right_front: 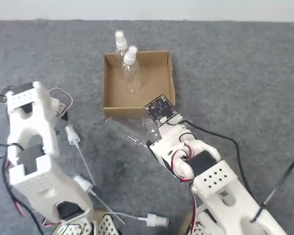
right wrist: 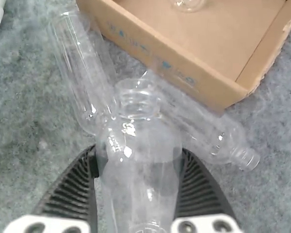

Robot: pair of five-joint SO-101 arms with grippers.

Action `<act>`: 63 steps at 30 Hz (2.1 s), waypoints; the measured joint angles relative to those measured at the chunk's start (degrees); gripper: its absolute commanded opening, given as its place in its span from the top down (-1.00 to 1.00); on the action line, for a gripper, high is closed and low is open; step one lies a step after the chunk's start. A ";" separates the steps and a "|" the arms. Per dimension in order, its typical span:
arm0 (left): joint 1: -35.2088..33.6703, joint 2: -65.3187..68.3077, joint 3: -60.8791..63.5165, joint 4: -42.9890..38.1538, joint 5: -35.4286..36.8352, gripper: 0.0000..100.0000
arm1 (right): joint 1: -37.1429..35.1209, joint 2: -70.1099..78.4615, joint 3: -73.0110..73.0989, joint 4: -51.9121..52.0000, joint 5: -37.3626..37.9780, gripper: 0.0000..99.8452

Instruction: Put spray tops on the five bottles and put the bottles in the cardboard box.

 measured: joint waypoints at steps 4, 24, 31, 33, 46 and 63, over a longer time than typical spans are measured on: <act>0.18 0.00 0.00 0.00 -0.09 0.47 | 0.00 0.00 0.00 0.00 0.00 0.98; 5.98 -0.35 8.00 -9.32 -4.57 0.98 | 0.00 0.00 0.00 0.00 0.00 0.99; 5.27 -0.35 8.00 -9.14 -4.75 0.98 | 0.00 0.00 0.00 0.00 0.00 0.99; 4.22 -0.35 8.00 -8.70 -4.75 0.98 | 0.00 0.00 0.00 0.00 0.00 0.99; 2.64 -0.26 1.41 2.64 -8.79 0.98 | 0.00 0.00 0.00 0.00 0.00 0.99; 12.75 -0.26 -2.73 12.57 -19.69 0.98 | 9.32 0.00 0.00 0.00 0.00 0.99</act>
